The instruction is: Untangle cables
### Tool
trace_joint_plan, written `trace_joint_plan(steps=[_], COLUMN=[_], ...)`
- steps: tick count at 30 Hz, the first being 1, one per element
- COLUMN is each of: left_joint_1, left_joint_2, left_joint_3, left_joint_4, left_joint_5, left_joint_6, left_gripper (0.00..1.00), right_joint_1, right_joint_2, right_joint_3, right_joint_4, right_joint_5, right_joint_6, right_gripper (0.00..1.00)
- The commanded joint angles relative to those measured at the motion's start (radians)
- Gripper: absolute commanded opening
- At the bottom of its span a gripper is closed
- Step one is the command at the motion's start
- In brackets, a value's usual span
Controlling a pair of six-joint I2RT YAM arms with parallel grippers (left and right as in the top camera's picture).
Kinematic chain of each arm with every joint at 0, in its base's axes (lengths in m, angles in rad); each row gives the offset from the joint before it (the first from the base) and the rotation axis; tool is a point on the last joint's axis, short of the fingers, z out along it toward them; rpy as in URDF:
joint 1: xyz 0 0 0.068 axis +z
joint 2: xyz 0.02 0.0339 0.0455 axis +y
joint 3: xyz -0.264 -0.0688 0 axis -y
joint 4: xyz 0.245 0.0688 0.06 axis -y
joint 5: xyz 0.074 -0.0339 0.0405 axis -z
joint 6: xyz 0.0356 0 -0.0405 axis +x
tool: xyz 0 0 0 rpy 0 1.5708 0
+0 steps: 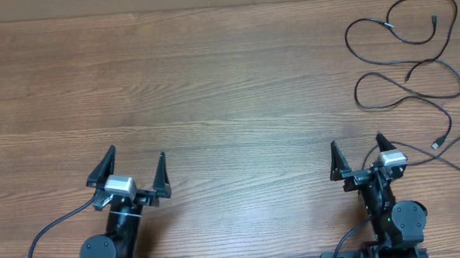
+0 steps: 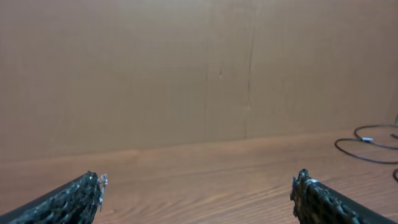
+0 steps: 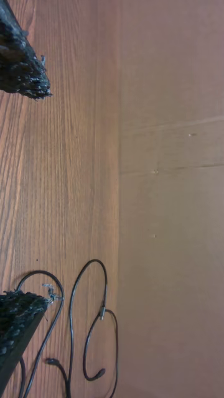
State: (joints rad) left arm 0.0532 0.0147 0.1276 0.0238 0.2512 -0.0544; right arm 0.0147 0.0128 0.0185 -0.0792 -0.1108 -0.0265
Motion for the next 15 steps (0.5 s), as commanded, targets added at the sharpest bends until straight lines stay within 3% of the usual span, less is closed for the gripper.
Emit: trace_joint_plan(steps=[1,8,15], left_joint_1=[0.005,0.005,0.006], left_joint_2=[-0.012,-0.012,-0.012], left_joint_3=[-0.056,-0.089,-0.123], left_joint_4=[0.04,0.068,0.103], left_joint_5=[0.0,-0.04,-0.131], left_joint_6=[-0.067,-0.067,-0.176], left_gripper=[1.0,0.99,1.0], right_joint_1=[0.005,0.005,0.005], right_joint_2=[-0.01,-0.01,-0.01], right_joint_3=[-0.01,-0.01,-0.01], right_joint_4=[0.003,0.003,0.003], right_joint_5=[0.012,0.012,0.012], right_joint_6=[-0.005,-0.005,-0.005], right_gripper=[1.0,1.0,1.0])
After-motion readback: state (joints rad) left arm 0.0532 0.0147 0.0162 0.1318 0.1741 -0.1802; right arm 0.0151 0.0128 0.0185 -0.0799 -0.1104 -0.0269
